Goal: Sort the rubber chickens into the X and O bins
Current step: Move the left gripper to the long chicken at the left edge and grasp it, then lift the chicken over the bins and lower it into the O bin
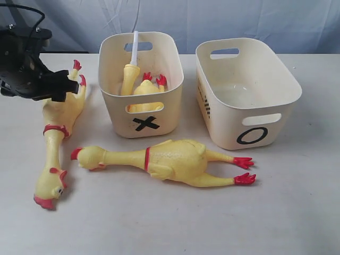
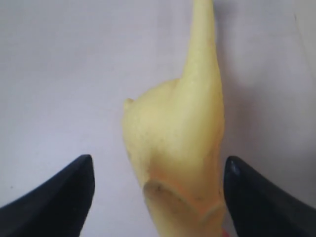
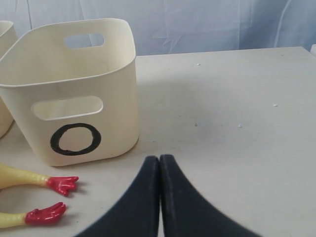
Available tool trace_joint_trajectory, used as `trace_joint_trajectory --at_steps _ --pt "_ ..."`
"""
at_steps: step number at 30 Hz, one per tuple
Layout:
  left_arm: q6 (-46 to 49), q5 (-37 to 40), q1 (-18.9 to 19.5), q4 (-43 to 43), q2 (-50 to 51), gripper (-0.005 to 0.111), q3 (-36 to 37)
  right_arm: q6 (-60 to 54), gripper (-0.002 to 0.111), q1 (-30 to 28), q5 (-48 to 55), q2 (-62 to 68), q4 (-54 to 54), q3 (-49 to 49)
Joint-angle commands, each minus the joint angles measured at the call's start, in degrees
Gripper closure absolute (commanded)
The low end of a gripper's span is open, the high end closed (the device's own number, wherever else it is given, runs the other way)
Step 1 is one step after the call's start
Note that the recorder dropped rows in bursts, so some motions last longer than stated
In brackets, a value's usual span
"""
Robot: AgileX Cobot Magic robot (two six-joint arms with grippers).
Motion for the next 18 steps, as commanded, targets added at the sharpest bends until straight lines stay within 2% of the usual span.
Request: trace_joint_trajectory --at_steps 1,7,10,14,18 --pt "0.0 0.3 0.0 -2.4 3.4 0.037 0.1 -0.1 0.108 0.2 -0.1 -0.3 0.0 0.1" --pt "0.0 0.2 0.0 -2.9 8.4 0.040 0.1 -0.1 0.108 0.2 -0.1 -0.3 0.0 0.1" --pt "0.0 0.4 0.0 -2.9 10.3 0.060 0.1 -0.1 0.108 0.2 -0.1 -0.3 0.0 0.1" --pt "0.0 0.8 0.0 -2.8 12.0 0.105 0.1 -0.1 0.108 0.2 -0.1 -0.3 0.0 0.1" --pt "0.0 4.1 0.0 1.8 11.6 0.107 0.1 -0.1 0.108 0.2 -0.1 -0.3 0.0 0.1"
